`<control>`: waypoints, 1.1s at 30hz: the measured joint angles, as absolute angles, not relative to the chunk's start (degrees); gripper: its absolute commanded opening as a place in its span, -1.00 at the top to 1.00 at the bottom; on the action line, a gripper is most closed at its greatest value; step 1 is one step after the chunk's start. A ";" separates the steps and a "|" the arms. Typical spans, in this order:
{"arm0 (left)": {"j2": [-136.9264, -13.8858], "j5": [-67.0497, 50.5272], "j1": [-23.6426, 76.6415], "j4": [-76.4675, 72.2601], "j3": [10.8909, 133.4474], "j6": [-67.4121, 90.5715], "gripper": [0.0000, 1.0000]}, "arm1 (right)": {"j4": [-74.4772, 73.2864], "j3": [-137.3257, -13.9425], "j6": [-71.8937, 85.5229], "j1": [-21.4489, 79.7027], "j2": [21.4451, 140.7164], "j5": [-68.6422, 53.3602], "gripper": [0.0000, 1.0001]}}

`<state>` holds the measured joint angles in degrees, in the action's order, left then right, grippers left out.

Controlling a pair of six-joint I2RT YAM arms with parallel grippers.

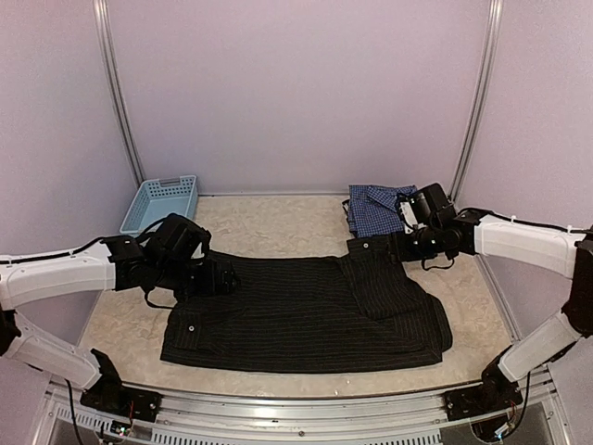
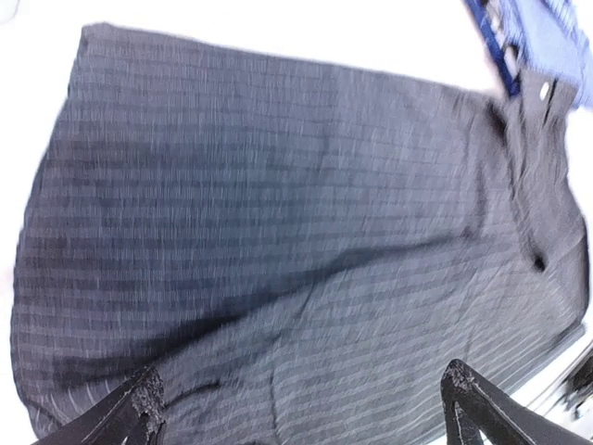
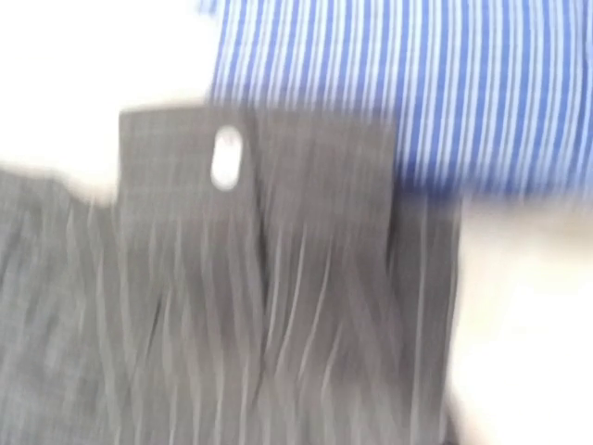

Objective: Fold and stack the long sleeve shirts
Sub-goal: Move the 1/3-folded shirt to the center of the board, then pick up the 1/3-folded shirt from the center of the board.

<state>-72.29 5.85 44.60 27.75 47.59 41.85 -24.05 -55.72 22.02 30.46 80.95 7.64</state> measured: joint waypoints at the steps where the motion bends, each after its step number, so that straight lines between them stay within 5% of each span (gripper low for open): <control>1: -72.29 5.10 43.40 26.61 47.83 41.67 -0.98 | -22.52 -57.56 20.32 29.30 83.15 7.25 -0.20; 18: -75.29 -5.56 35.42 11.53 47.24 41.47 -0.98 | -15.33 -70.98 5.61 18.57 104.42 -5.23 0.08; 27: -76.97 -6.26 35.42 10.33 46.98 41.47 -0.98 | -14.96 -71.31 3.95 17.47 105.69 -12.25 0.49; 33: -77.34 -6.24 35.38 10.31 46.98 41.47 -0.98 | -14.85 -72.16 3.64 16.69 107.55 -15.49 1.00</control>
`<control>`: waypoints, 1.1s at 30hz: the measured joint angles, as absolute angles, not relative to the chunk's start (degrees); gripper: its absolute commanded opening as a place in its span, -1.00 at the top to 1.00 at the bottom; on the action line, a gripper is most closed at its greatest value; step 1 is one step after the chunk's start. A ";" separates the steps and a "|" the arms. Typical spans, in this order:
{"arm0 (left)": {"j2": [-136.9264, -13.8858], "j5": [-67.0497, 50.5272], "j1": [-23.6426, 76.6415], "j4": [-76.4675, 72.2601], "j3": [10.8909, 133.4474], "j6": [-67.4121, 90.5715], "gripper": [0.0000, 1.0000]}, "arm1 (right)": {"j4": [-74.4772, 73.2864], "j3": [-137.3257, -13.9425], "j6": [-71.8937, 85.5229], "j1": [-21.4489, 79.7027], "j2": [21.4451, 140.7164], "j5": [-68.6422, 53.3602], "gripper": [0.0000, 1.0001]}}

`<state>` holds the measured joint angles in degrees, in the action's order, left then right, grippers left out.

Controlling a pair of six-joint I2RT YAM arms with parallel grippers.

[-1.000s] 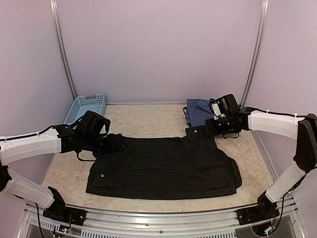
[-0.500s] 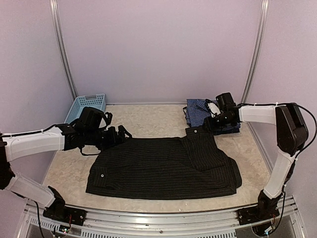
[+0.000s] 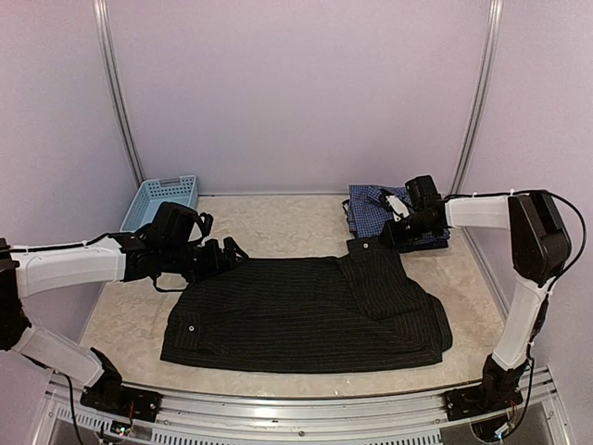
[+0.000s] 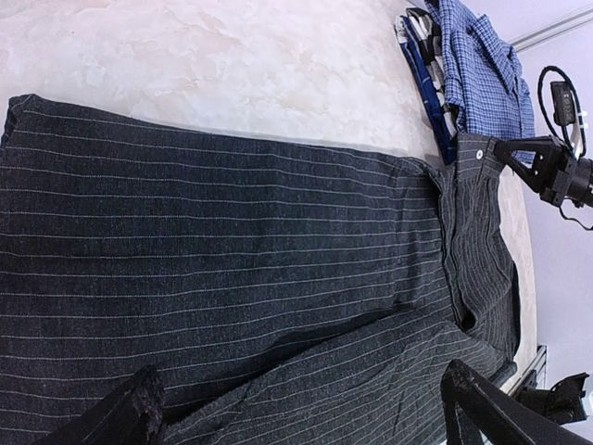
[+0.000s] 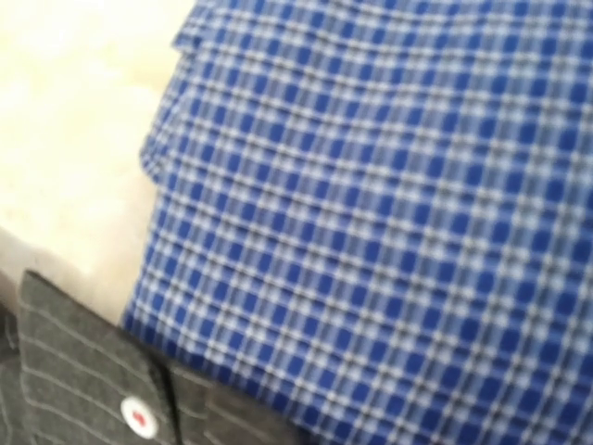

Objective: Fold and stack the long sleeve shirts
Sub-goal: Pick up the 1/3-folded shirt from the center of the board.

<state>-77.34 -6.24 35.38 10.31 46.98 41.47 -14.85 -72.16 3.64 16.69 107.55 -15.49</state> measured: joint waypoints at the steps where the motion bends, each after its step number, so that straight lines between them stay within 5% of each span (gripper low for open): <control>1: -77.34 -6.26 35.33 10.28 46.98 41.47 -0.98 | -14.90 -72.38 3.29 16.58 107.63 -15.68 1.00; 33: -80.07 -11.77 34.13 5.93 51.20 39.07 -0.98 | -33.45 -88.64 8.54 17.93 73.95 -28.75 1.00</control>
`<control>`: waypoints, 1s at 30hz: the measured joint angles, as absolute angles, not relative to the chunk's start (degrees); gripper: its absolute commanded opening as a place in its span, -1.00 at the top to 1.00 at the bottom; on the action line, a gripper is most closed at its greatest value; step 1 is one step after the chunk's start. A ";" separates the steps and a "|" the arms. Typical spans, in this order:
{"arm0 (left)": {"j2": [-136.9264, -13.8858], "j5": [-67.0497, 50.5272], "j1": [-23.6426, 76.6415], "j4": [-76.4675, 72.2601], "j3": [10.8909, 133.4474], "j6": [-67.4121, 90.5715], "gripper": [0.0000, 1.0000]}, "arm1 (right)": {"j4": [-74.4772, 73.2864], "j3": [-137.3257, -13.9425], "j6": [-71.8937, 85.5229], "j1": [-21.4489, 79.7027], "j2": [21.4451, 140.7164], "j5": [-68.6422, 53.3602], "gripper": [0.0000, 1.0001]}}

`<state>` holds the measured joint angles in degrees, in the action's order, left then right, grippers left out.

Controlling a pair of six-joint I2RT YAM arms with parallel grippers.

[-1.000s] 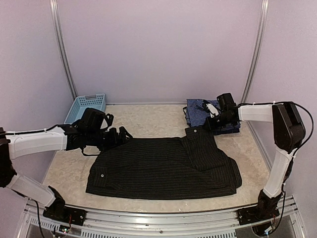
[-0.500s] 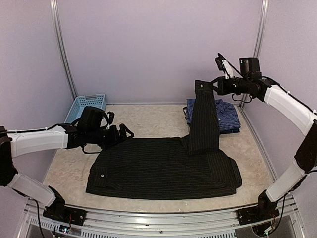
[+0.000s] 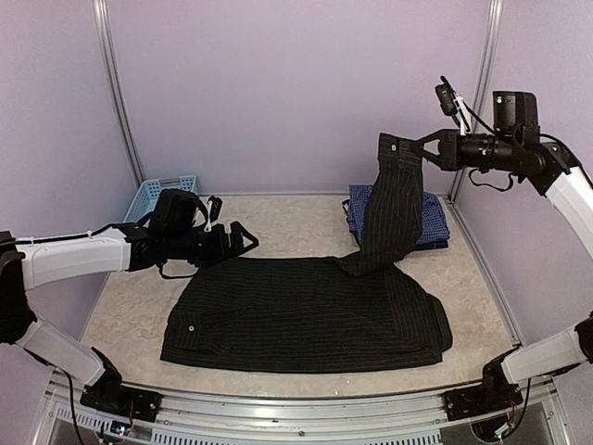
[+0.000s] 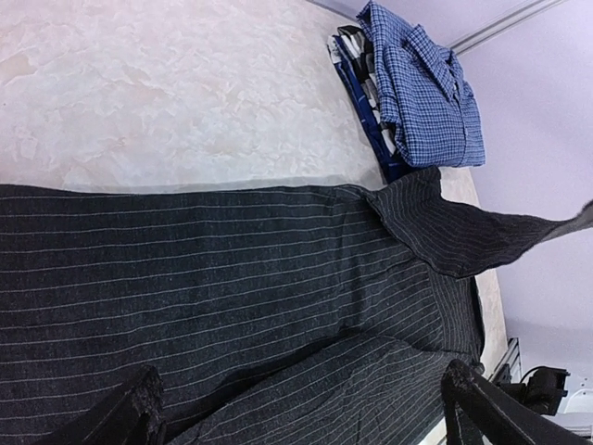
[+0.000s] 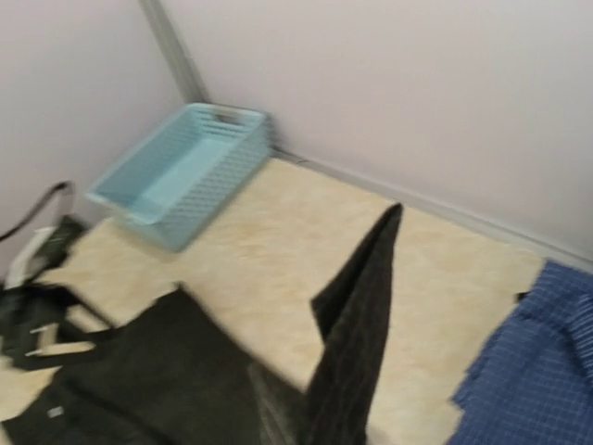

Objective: Fold and stack the long sleeve shirts
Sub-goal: Pick up the 1/3-folded shirt from the center of the board, then fold the 1/3-folded shirt at the center of the board.

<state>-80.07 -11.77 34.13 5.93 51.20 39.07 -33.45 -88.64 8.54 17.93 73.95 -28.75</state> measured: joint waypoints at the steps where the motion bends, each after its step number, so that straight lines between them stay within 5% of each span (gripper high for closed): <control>1: -80.31 -11.77 34.41 5.69 51.48 38.76 -0.98 | -34.44 -88.64 8.84 18.15 72.77 -29.28 1.00; 18: -85.14 -9.52 42.44 0.05 53.01 32.40 -0.98 | -42.85 -77.80 18.76 19.86 54.35 -39.75 1.00; 30: -90.96 -7.46 30.68 8.88 58.02 28.62 -0.97 | -48.25 -80.40 20.67 19.90 52.25 -39.83 1.00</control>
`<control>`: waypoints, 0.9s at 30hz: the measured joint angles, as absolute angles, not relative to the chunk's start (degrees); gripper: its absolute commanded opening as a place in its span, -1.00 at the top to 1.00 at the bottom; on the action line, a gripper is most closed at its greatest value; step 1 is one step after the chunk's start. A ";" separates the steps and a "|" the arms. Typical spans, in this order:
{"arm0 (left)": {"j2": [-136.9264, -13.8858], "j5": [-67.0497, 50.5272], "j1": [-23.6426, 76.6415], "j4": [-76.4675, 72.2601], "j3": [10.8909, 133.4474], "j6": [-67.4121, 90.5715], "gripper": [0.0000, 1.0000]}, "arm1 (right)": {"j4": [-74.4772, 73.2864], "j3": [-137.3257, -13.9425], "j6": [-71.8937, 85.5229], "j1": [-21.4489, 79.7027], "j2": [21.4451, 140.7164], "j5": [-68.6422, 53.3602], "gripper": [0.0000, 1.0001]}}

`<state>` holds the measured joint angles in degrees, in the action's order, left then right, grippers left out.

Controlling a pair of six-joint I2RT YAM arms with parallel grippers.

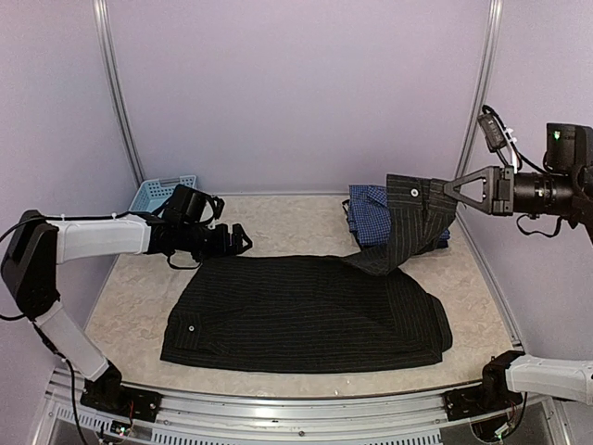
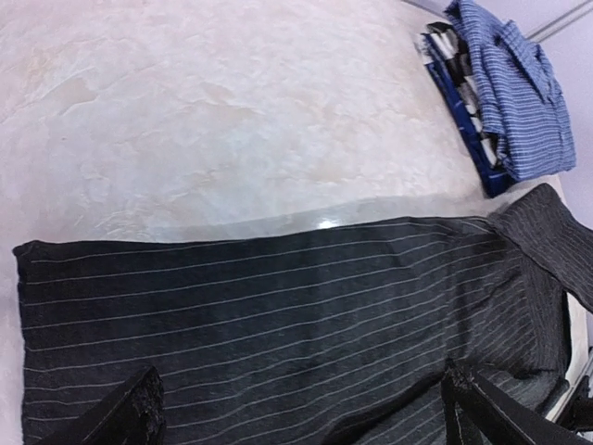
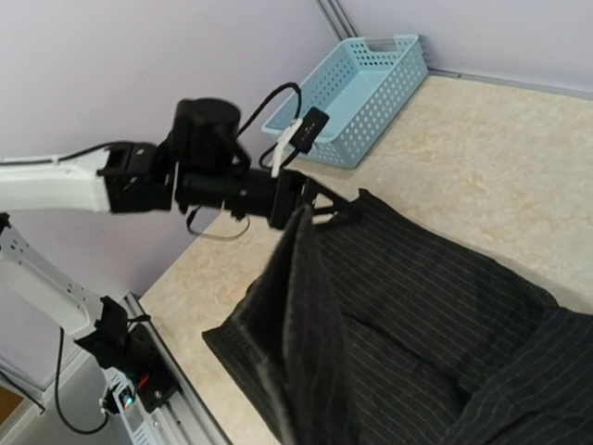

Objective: Fold and stack the long sleeve shirts
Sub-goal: Fold the 1/3-folded shirt at the center of the board.

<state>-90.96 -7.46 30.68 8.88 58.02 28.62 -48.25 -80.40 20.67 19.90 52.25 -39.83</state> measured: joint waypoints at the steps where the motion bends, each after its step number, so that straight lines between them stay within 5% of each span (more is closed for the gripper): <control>1: -91.74 -7.84 29.67 9.65 58.43 28.21 -0.97 | -48.71 -80.51 20.67 19.90 52.14 -39.68 1.00; 27: -102.17 -3.77 20.86 9.06 61.78 17.19 -0.98 | -67.37 -93.49 19.99 19.97 51.29 -33.32 1.00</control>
